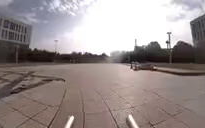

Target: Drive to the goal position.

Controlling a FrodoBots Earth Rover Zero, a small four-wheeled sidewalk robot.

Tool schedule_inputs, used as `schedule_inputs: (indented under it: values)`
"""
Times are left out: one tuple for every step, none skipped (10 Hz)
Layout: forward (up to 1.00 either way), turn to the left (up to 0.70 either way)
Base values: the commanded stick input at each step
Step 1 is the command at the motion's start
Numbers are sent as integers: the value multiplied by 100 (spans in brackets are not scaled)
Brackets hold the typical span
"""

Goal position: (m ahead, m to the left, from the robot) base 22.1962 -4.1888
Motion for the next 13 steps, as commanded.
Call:
schedule_inputs:
  values:
    - [100,40]
    - [100,12]
    - [100,0]
    - [100,0]
    - [100,0]
    - [100,0]
    - [100,0]
    - [100,0]
    - [100,0]
    - [100,0]
    - [100,0]
    - [100,-3]
    - [100,-7]
